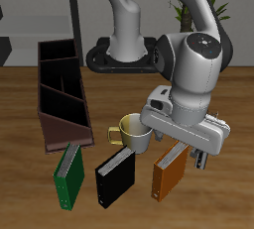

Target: Place the orange book into the right desk caddy's back compartment

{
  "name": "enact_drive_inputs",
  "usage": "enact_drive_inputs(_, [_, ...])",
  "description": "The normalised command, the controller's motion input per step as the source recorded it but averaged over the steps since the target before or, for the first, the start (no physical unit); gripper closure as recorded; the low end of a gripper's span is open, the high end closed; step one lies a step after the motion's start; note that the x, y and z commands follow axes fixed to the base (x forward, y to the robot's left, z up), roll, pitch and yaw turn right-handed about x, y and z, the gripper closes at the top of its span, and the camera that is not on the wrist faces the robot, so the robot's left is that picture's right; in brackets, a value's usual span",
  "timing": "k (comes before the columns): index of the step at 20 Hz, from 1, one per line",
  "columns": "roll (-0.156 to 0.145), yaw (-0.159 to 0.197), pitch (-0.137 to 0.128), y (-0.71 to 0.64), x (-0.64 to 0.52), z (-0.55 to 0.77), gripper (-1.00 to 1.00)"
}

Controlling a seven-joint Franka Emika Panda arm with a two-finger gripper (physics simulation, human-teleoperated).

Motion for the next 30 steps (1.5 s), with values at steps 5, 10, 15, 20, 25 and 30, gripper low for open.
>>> enact_drive_inputs(5, [-0.005,-0.003,0.024,-0.01,0.04,-0.17,-1.0])
enact_drive_inputs(10, [0.0,-0.03,0.042,-0.1,0.05,-0.27,-1.0])
enact_drive_inputs(15, [0.011,-0.02,0.01,-0.07,0.0,-0.19,-1.0])
enact_drive_inputs(20, [-0.013,-0.014,0.022,-0.15,0.03,-0.23,1.0])
enact_drive_inputs(25, [0.011,-0.015,-0.022,-0.01,-0.04,0.09,1.0])
enact_drive_inputs(30, [0.018,0.036,-0.064,0.1,-0.08,0.3,1.0])
